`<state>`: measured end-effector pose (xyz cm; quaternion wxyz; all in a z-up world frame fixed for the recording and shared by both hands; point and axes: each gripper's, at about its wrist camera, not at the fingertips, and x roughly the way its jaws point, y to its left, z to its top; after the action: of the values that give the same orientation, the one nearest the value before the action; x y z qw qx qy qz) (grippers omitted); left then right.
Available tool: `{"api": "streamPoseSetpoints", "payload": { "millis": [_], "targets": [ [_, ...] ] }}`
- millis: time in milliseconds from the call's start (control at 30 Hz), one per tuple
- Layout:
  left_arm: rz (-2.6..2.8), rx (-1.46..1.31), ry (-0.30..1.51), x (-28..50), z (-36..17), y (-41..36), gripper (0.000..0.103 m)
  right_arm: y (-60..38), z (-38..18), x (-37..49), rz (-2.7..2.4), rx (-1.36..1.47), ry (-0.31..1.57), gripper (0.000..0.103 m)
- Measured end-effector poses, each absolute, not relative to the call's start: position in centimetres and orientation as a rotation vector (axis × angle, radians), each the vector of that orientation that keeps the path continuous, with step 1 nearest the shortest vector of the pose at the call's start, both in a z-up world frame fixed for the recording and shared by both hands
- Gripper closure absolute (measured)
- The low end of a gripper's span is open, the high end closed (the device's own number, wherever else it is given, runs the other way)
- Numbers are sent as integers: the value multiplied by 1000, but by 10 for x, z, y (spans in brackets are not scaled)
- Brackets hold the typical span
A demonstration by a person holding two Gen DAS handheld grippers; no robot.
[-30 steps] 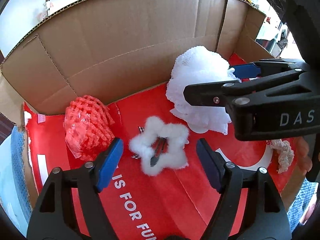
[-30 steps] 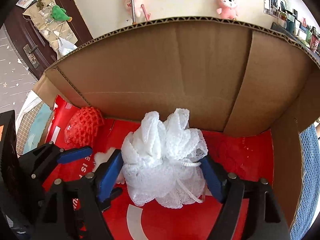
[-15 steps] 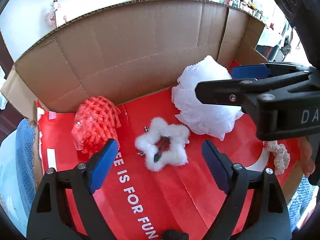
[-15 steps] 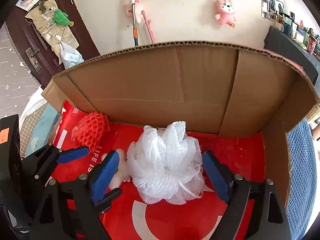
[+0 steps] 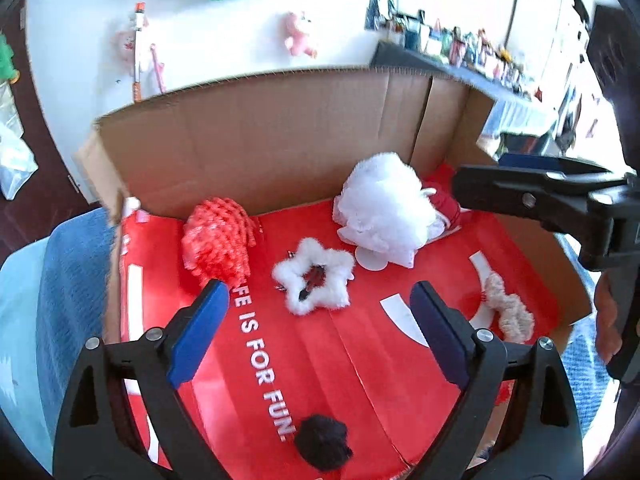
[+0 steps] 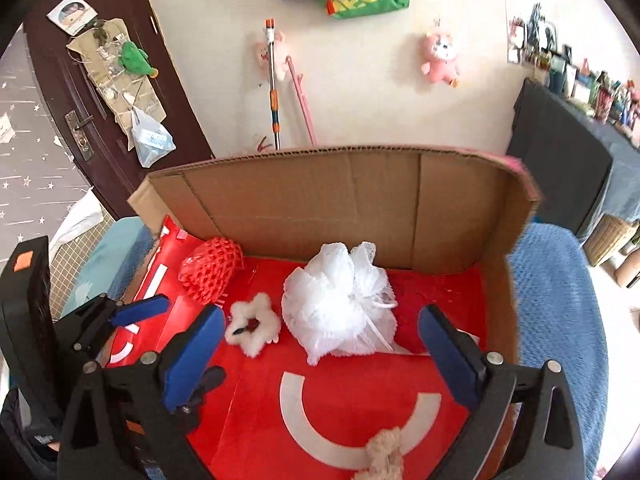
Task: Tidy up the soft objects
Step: 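Open both tools to drop the star and puff in the box, then lift away, then move both tools back over the folded white cloth and clear tea packet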
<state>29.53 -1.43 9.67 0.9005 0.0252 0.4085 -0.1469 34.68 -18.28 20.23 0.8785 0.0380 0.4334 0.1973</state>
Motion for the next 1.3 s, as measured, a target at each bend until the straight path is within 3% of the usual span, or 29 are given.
{"api": "streamPoseSetpoints", "payload": {
  "millis": [667,1300],
  "targets": [
    [-273,2,512,157,149,-16,0,-228,248,194,277,7,571,0],
    [-196,-32,399,45,116,-22,0,-236,202,66,218,2,437,0]
  ]
}}
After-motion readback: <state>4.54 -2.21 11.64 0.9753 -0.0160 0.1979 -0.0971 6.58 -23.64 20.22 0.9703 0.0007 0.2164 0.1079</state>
